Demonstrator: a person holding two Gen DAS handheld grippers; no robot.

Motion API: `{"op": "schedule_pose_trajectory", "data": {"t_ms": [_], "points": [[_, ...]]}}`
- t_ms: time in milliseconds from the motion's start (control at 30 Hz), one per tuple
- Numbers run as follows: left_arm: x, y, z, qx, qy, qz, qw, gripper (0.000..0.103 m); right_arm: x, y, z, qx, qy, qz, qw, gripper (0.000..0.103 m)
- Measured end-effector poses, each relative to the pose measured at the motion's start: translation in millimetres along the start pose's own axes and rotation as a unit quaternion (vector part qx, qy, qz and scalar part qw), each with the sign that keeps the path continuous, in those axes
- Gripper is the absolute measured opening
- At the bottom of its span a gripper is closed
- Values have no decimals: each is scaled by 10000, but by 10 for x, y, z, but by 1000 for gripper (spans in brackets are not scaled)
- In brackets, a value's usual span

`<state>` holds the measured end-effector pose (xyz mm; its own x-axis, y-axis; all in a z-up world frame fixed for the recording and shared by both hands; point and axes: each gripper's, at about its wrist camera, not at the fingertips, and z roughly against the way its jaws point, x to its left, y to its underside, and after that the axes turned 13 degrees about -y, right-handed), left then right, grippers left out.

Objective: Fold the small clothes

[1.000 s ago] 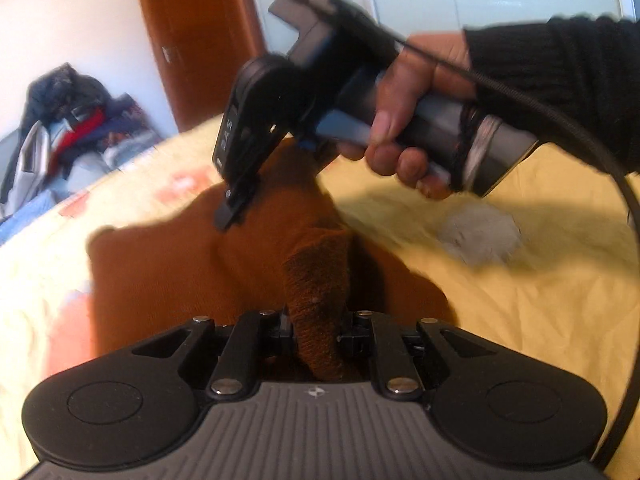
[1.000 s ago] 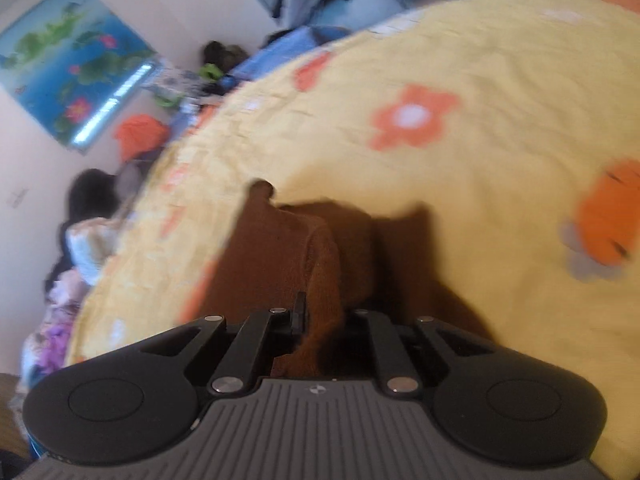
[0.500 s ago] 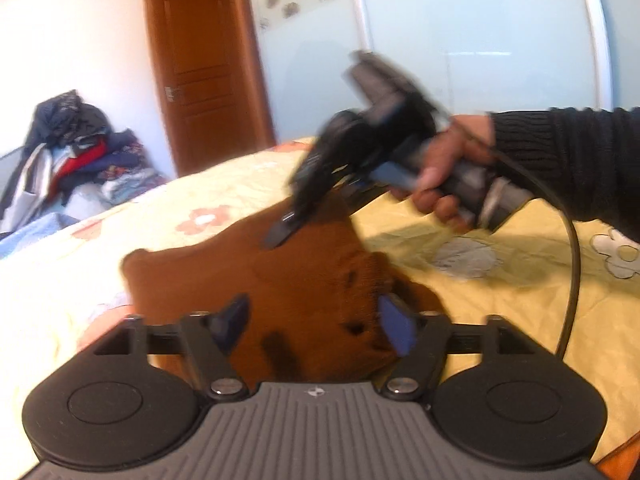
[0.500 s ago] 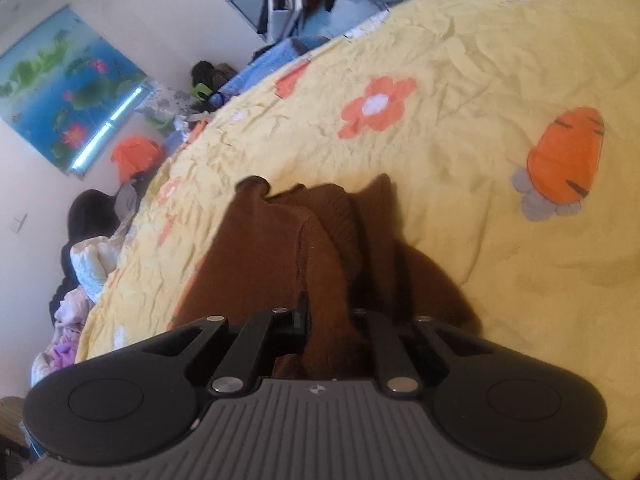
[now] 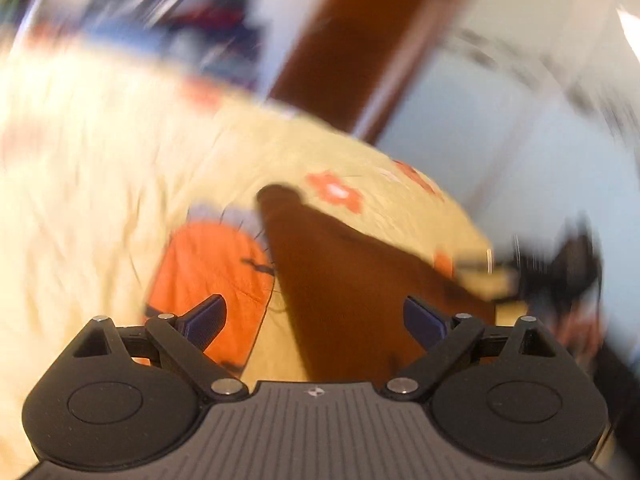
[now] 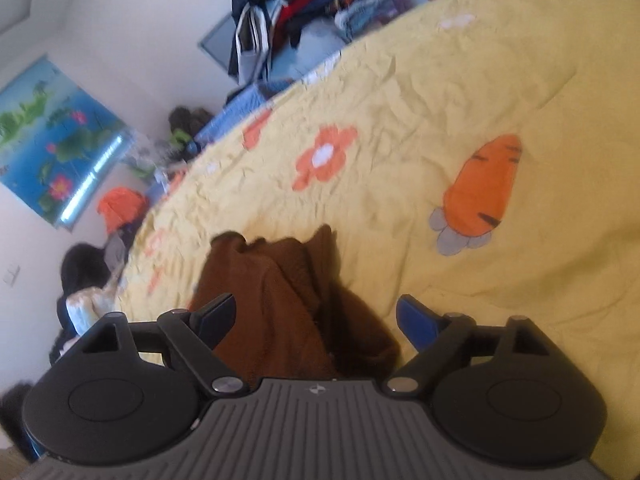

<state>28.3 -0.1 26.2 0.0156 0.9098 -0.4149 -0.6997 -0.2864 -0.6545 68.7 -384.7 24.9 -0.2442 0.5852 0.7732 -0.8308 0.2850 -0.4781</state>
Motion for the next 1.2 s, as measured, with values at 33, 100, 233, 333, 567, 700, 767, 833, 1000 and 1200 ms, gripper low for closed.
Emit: {"op": "schedule_pose_trajectory", "data": {"t_ms": [33, 100, 233, 333, 567, 700, 767, 833, 1000, 1200], "points": [[89, -97, -168, 321, 218, 374, 9985, 91, -34, -20, -107, 191, -11, -34, 9998, 87], [129, -192, -468, 693, 341, 699, 9946, 68, -21, -28, -262, 457, -109, 13, 9989, 87], [109, -324, -923, 1187, 510, 1043, 9861, 33, -19, -34, -382, 638, -385, -165, 9971, 54], [-14, -389, -1020, 1156, 253, 744, 9902, 12, -83, 12, -430, 769, -293, -342, 9960, 29], [-167, -681, -506, -23, -19, -319, 9995, 10, 190, -67, -428, 401, -740, -122, 9964, 26], [19, -909, -583, -170, -616, -446, 9970, 13, 327, -257, -757, 185, -947, -78, 9953, 36], [178, -895, -577, 67, -913, -292, 9954, 15, 324, -292, -974, 212, -597, -173, 9978, 75], [348, -778, -441, 182, -784, 27, 9968, 15, 349, -244, -1045, 190, -188, -149, 9995, 85], [703, -178, 37, 663, 351, 837, 9937, 53, 402, 74, -590, -7, -716, -342, 9968, 90], [548, 207, 80, 743, 375, 605, 9947, 53, 536, 490, -647, 594, -517, -270, 9965, 77]]}}
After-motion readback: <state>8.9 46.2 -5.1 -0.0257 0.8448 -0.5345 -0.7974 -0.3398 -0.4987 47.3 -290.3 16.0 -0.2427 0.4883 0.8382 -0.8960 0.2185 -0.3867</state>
